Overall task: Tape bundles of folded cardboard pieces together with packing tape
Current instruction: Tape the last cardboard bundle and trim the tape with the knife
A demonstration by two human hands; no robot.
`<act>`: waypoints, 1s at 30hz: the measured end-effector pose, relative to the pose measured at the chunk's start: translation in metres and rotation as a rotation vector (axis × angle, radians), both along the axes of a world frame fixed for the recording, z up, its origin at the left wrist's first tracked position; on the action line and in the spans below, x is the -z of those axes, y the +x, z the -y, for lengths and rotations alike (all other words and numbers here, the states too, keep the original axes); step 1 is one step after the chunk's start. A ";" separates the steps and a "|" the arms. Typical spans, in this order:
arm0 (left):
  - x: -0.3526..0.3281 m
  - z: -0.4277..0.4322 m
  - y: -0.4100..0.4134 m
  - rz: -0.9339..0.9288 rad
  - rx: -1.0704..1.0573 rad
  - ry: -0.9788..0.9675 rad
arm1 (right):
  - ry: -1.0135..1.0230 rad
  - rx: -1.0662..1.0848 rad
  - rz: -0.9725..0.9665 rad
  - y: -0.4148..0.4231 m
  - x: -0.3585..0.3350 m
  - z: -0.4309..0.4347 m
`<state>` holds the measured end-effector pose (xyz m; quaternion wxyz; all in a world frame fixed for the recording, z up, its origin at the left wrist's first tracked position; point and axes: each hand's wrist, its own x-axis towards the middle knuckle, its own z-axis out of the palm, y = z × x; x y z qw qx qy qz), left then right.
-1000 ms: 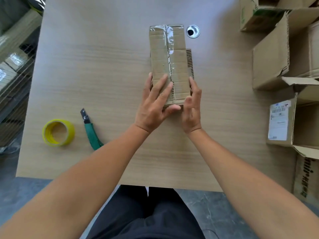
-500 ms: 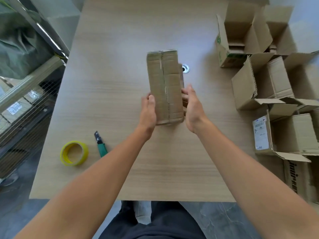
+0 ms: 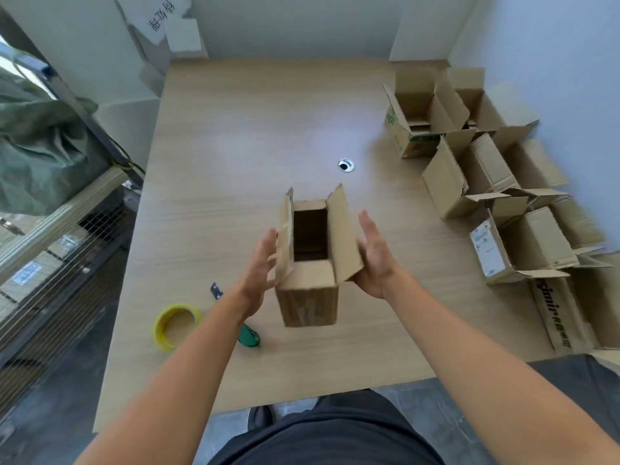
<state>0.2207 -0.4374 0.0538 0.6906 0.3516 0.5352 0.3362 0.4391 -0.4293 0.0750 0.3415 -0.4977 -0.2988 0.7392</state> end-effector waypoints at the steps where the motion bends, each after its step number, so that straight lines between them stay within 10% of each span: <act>1: 0.004 0.004 -0.003 -0.021 0.028 -0.012 | -0.011 -0.011 0.023 -0.005 0.002 0.005; 11: 0.017 0.051 -0.003 -0.556 0.142 0.401 | 0.401 0.100 0.885 -0.026 0.042 0.061; 16: 0.016 0.045 -0.025 -0.246 0.029 0.306 | 0.612 -0.218 1.611 -0.017 0.049 0.070; 22: 0.036 0.043 -0.036 -1.098 0.373 0.820 | 0.831 -0.436 1.466 -0.010 0.037 0.065; 25: 0.041 0.046 -0.034 -1.047 0.642 0.547 | 0.943 -0.463 1.446 -0.017 0.033 0.042; 30: 0.033 0.045 -0.027 -0.568 0.472 0.288 | 0.774 -0.628 1.526 -0.024 0.033 -0.029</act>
